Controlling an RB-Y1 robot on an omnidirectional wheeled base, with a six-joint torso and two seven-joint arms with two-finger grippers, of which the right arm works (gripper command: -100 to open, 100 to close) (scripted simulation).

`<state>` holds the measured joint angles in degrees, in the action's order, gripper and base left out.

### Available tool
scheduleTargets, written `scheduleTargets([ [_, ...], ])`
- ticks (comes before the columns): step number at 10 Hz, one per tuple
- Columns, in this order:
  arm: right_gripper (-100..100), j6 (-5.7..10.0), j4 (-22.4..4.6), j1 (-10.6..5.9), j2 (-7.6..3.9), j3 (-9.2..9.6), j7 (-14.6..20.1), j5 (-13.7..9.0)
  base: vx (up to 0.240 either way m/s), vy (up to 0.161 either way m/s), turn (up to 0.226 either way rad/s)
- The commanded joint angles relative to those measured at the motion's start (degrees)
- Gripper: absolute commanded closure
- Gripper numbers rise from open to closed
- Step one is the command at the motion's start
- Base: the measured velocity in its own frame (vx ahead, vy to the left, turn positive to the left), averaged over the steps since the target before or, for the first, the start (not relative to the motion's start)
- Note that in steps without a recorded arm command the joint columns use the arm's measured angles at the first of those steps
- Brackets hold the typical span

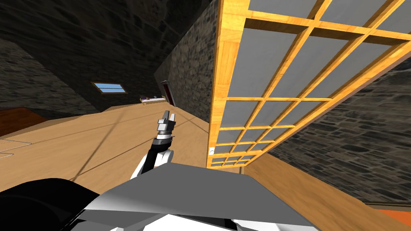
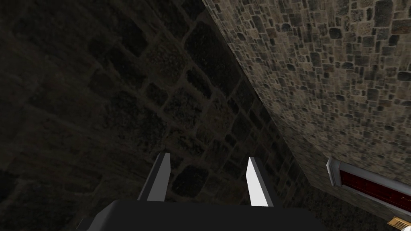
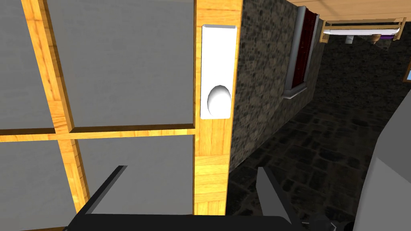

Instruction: Push the door open

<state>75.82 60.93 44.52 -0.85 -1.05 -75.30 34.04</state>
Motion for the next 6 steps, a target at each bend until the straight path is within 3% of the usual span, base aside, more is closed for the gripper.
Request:
scheduleTargets([
  [1, -100, 1.11, -1.01, 0.56, 0.98, 0.86, -1.4, -0.8, 0.072, 0.075, -0.263],
  [2, -100, 1.86, -1.74, 0.97, 2.35, 1.52, -2.34, -1.49, 0.02, 0.122, -0.221],
  [4, -100, 1.09, -0.68, 1.02, 0.06, 1.18, -1.55, -1.3, 0.063, 0.059, -0.024],
  [6, -100, 0.68, -0.34, 1.02, -0.55, 1.19, -1.44, -1.36, 0.174, 0.042, 0.036],
])
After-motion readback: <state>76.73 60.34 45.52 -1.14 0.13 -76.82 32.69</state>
